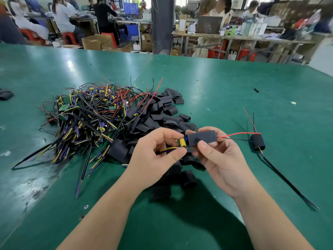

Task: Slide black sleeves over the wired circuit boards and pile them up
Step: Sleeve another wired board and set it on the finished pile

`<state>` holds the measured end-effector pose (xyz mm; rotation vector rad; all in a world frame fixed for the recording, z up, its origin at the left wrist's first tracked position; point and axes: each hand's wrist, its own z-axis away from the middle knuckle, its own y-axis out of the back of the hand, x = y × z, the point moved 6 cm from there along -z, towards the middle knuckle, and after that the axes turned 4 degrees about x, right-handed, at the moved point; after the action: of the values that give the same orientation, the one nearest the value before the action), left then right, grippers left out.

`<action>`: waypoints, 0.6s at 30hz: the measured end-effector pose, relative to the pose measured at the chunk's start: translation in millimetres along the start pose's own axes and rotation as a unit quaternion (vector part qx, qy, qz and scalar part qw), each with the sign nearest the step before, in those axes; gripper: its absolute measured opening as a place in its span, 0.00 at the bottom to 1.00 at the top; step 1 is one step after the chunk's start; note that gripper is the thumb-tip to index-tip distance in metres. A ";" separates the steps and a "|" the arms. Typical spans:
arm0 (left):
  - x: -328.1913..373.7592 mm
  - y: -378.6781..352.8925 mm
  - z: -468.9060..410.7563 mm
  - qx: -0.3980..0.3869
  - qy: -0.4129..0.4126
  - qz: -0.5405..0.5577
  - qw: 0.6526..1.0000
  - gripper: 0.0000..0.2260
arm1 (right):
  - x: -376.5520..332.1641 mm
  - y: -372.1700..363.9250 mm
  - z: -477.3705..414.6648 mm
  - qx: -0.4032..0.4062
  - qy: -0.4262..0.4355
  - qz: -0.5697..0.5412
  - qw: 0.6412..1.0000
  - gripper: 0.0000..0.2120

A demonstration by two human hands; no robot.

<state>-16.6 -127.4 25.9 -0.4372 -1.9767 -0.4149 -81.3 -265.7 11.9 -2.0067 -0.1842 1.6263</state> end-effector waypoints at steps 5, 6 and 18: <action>-8.4 -1.0 -0.6 -0.006 0.048 0.028 0.998 0.19 | -3.5 -1.0 1.2 -0.026 0.005 0.031 0.999 0.14; -10.8 -2.0 -0.6 -0.015 0.063 0.042 0.997 0.21 | -4.1 -1.0 1.5 -0.036 0.000 0.037 0.999 0.14; -20.7 -3.0 0.1 -0.081 0.160 0.154 0.972 0.21 | -4.9 -6.5 5.0 -0.093 -0.020 0.018 0.995 0.18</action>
<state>-9.6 -132.4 6.9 -0.7229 -1.5380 -0.4208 -85.7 -260.8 18.8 -2.1271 -0.3251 1.7282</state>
